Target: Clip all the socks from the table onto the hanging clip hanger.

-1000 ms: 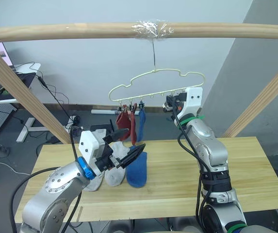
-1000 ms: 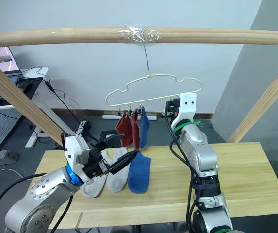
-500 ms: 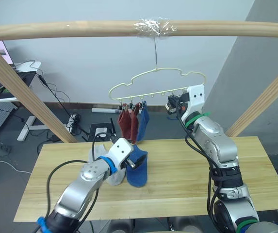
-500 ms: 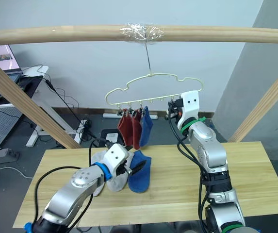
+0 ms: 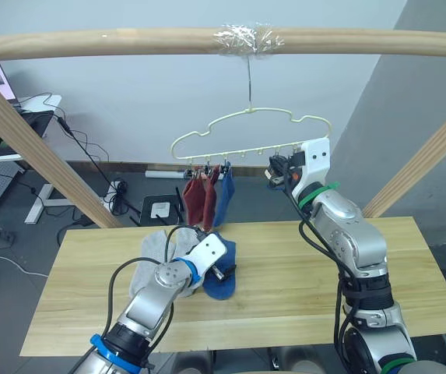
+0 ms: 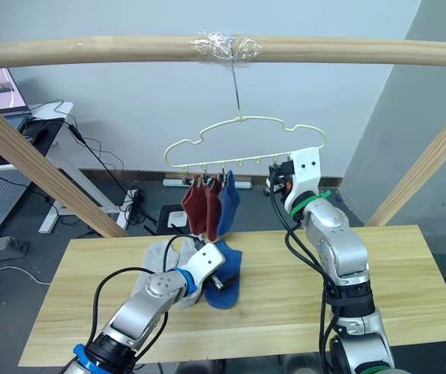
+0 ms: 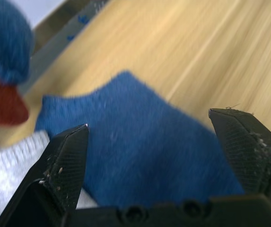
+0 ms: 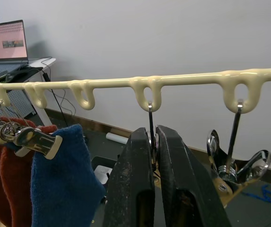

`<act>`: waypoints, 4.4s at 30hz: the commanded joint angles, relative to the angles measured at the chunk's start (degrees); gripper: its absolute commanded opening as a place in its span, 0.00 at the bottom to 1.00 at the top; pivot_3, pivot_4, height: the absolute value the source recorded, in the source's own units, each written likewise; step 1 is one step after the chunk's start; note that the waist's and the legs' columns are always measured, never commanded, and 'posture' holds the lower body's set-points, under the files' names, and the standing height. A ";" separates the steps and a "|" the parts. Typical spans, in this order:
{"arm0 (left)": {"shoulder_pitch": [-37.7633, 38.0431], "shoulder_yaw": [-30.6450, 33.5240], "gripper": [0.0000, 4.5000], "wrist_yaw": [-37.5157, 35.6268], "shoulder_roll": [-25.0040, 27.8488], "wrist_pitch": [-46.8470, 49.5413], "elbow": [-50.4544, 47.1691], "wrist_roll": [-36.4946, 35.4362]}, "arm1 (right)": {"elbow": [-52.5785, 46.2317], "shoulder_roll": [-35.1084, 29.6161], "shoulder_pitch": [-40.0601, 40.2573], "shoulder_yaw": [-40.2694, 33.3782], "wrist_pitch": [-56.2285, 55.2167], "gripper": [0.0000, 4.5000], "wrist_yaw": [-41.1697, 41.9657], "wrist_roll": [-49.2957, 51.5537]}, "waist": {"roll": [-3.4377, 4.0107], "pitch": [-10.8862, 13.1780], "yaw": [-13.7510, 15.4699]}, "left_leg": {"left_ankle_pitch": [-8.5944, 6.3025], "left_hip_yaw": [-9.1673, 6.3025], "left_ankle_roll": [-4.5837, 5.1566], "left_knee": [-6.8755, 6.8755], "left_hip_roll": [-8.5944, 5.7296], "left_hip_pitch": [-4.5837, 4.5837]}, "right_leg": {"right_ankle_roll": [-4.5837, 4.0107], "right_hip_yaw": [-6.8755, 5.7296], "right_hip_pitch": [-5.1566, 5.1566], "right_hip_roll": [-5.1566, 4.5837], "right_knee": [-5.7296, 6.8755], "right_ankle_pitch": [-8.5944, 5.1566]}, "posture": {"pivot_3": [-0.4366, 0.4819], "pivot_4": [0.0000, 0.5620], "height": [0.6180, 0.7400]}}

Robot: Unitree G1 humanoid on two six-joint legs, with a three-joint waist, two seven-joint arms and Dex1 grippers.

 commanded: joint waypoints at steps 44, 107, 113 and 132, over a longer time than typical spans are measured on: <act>8.82 7.44 0.01 -9.60 0.97 -33.07 -15.13 -0.55 | -3.12 -0.41 -5.64 -18.45 27.82 0.00 -5.24 18.11 | -0.07 0.67 -0.08 | -0.01 -0.02 0.01 -0.04 0.01 -0.05 | -0.01 -0.02 0.03 -0.08 -0.09 0.00 | 0.40 0.38 1.00; -1.07 6.46 0.00 0.72 -6.92 -42.21 -9.43 7.28 | -6.60 12.13 -16.16 -38.25 55.63 0.45 -17.51 32.24 | 0.19 0.85 -0.74 | -0.14 0.03 0.25 -0.15 -0.02 -0.27 | 0.03 -0.05 -0.02 -0.06 -0.52 0.01 | 0.39 0.34 1.00; -1.19 5.94 0.00 0.27 -7.17 -41.16 -8.78 7.08 | -6.59 11.53 -16.58 -40.99 55.63 0.92 -17.34 34.06 | 0.19 0.86 -0.79 | -0.14 0.03 0.25 -0.15 -0.02 -0.36 | 0.03 -0.06 -0.10 -0.06 -0.52 0.01 | 0.38 0.34 1.00; -2.47 10.88 0.53 -5.51 -11.99 -16.66 -11.20 -11.03 | -18.23 -7.93 -0.93 -27.45 48.85 1.00 -14.71 50.55 | 0.24 0.89 -2.43 | -0.21 0.06 0.39 0.05 0.03 -0.79 | 0.05 -0.12 -0.38 -0.04 -0.48 0.01 | 0.36 0.36 1.00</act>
